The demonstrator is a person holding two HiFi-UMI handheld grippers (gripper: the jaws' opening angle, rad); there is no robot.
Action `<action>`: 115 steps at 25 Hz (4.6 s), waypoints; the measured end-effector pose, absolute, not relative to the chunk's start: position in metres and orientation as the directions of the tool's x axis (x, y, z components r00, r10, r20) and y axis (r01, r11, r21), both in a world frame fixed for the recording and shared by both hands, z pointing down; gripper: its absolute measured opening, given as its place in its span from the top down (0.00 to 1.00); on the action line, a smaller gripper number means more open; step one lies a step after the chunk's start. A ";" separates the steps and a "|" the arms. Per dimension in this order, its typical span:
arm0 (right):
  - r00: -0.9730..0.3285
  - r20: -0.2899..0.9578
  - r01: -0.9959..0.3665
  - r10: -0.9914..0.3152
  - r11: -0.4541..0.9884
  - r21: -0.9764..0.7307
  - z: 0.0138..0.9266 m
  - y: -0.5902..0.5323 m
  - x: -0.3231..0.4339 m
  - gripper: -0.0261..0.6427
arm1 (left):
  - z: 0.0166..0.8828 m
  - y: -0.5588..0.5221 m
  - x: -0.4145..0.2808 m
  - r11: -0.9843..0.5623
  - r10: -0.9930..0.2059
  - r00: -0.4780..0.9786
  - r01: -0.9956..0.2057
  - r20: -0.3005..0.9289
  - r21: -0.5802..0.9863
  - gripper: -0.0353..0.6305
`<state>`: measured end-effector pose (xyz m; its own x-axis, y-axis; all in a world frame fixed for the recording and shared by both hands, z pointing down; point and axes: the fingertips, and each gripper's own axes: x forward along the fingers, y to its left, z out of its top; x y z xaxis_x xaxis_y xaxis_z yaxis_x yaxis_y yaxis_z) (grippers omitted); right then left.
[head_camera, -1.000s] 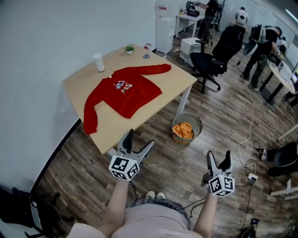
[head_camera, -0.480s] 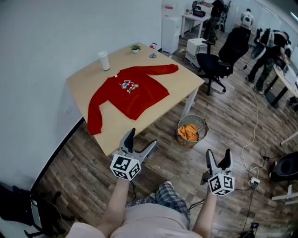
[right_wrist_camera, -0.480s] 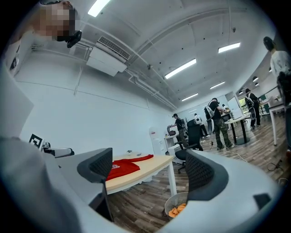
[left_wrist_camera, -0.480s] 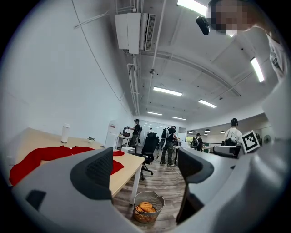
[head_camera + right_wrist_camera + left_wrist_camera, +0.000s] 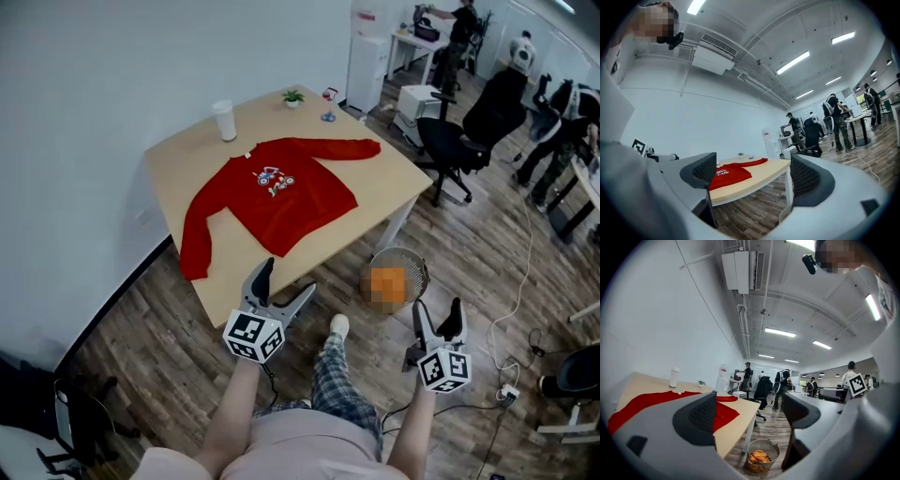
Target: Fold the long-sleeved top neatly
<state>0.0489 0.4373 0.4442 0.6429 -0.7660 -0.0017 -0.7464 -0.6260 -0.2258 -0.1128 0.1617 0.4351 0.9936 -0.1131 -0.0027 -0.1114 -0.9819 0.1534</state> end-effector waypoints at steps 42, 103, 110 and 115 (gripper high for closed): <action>-0.166 0.060 -0.967 -0.984 0.151 -0.203 0.429 -0.117 0.260 0.25 | 0.444 -0.164 -0.045 -0.530 -0.829 0.553 -0.825 0.085 0.194 0.30; -0.772 0.575 -0.438 -0.270 0.882 -0.173 0.607 -0.231 -0.196 0.26 | 0.655 -0.145 -0.318 0.256 -0.709 -0.070 -0.953 0.701 0.164 0.91; -0.760 0.548 -0.506 -0.349 0.847 -0.163 0.587 -0.245 -0.176 0.26 | 0.604 -0.159 -0.309 0.196 -0.805 -0.007 -0.947 0.593 0.255 0.92; -0.731 0.522 -0.589 -0.440 0.793 -0.157 0.569 -0.259 -0.136 0.26 | 0.562 -0.181 -0.285 0.103 -0.853 0.058 -0.955 0.518 0.277 0.92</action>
<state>-0.1362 -0.2593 0.5686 -0.7306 -0.4397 0.5224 -0.5892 0.7927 -0.1568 -0.2849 -0.1809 0.5619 0.0585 -0.8534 0.5180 -0.9552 0.1030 0.2774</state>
